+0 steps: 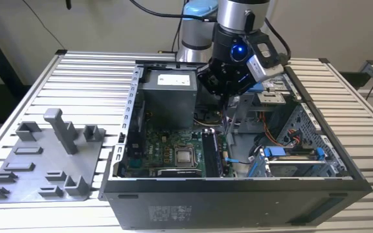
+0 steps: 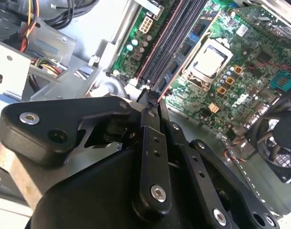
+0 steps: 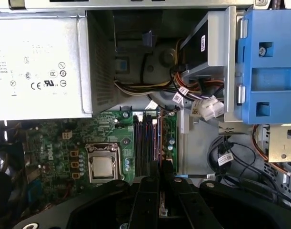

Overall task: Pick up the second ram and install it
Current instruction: 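Insert the second ram into the second slot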

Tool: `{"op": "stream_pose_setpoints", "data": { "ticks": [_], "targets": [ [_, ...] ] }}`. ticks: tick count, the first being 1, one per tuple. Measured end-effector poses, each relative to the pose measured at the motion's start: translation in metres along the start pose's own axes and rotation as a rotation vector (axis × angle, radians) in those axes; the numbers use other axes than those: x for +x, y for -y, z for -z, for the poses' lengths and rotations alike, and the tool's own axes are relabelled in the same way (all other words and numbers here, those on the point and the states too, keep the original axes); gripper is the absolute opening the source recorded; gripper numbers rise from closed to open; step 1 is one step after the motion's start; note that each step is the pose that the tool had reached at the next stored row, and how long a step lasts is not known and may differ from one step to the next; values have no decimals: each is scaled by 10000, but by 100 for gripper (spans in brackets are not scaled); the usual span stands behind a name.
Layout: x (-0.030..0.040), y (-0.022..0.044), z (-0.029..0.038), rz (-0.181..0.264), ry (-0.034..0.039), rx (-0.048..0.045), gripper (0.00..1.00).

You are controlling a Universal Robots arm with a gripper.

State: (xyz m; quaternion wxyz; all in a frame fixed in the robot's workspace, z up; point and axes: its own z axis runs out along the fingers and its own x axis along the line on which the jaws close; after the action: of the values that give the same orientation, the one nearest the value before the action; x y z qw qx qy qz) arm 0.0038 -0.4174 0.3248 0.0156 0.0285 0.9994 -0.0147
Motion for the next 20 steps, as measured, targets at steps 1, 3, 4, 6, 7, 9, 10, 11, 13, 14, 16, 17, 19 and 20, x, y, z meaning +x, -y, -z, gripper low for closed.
{"op": "stream_pose_setpoints", "data": {
  "ticks": [1, 3, 4, 6, 7, 9, 10, 11, 13, 14, 16, 17, 19, 20],
  "targets": [
    [0, 0, -8, 0, 0, 0, 14],
    [1, 0, -29, 0, 0, -1, 14],
    [1, 0, -39, 0, 0, -1, 14],
    [2, 0, -57, 1, 0, 0, 14],
    [2, 1, -67, 1, 0, -1, 14],
    [3, 0, -87, 1, 0, -2, 14],
    [3, 0, -96, 2, 0, 0, 14],
    [3, 0, -105, 2, 0, 0, 14],
    [4, 0, -124, 3, 0, 1, 14],
    [4, -1, -134, 3, 0, 1, 14],
    [5, -1, -154, 3, 0, 1, 14],
    [5, -2, -164, 3, 0, 0, 14],
    [5, -2, -180, 3, 0, 1, 14],
    [6, -2, -189, 3, 0, 1, 14]
  ]
}}
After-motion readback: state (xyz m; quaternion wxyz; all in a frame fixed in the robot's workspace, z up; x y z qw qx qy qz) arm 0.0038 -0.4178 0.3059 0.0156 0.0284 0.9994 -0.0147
